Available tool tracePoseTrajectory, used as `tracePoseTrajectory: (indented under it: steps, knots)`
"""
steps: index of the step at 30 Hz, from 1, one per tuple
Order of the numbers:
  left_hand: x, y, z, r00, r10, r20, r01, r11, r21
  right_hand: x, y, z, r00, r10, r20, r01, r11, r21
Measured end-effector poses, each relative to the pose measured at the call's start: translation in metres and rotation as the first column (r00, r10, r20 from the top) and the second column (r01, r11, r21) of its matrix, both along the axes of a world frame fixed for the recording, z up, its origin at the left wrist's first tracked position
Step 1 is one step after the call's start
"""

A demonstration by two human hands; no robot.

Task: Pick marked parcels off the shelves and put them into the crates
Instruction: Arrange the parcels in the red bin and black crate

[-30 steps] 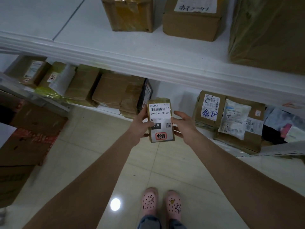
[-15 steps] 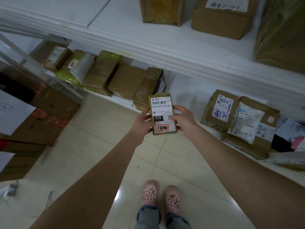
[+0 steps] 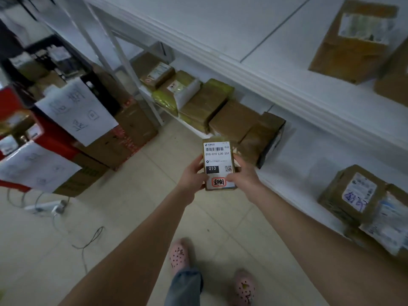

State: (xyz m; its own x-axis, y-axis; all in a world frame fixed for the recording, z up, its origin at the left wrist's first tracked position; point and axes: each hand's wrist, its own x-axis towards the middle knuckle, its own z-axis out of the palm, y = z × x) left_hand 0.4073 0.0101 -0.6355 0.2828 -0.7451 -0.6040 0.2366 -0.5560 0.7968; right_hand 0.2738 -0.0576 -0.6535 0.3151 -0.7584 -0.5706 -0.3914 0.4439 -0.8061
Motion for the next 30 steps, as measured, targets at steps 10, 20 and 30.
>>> tracePoseTrajectory:
  steps: [10,20,30]
  knots:
    - [0.196,0.048,0.002,0.972,0.235,-0.01,-0.235,0.972,-0.008,0.212,0.024,0.009,0.983,0.177,-0.054,-0.179,0.983,-0.04]
    - [0.412,0.115,0.028,0.857,0.508,0.084,-0.512,0.859,0.022,0.458,0.069,0.018,0.915,0.39,-0.099,-0.395,0.918,-0.036]
    - [0.587,0.139,0.035,0.649,0.757,0.073,-0.757,0.652,-0.036,0.673,0.079,0.02,0.77,0.636,-0.059,-0.638,0.762,-0.114]
